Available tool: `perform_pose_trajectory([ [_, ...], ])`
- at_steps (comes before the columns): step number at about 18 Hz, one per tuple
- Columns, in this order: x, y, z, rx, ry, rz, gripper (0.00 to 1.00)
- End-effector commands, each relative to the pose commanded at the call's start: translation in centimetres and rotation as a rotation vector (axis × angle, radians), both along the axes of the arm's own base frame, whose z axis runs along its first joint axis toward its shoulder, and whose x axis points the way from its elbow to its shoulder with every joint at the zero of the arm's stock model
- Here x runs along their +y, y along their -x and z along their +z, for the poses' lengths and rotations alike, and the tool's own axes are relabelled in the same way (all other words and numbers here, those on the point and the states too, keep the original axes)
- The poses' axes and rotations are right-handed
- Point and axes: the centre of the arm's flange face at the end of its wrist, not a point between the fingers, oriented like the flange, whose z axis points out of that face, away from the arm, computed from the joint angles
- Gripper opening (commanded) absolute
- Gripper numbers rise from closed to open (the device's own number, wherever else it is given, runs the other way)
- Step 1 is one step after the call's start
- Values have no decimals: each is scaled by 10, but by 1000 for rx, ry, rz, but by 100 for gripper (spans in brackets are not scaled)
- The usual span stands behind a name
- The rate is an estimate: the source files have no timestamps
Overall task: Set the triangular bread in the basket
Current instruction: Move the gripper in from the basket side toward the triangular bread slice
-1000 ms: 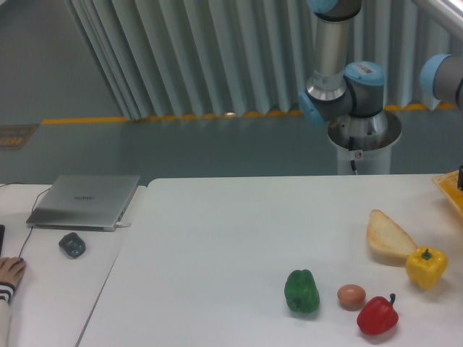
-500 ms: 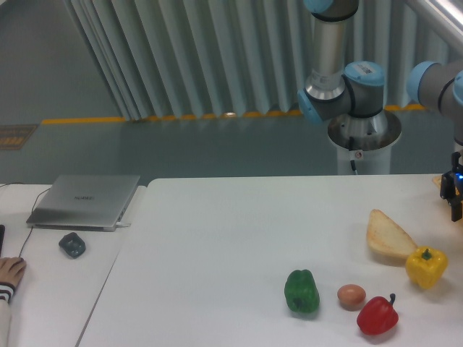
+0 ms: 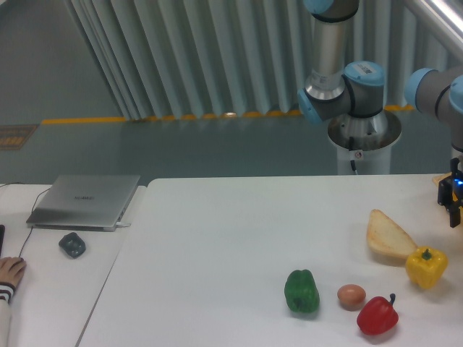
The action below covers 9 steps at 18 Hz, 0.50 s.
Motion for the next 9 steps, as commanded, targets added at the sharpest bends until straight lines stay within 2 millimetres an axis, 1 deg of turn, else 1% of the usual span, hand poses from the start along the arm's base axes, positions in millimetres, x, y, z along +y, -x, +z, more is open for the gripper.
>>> perform_pose_trajectory([
  [2,1,-7,-5,-13,11,-6,100],
  [4,-6,-23,-16,-44,36,-8,100],
  [6,-9,-39,-28,-74,52,-22,100],
  [8,4,-56,-32,-97,74,-66,100],
  [9,13,-68,-30,-112,86,-92,100],
])
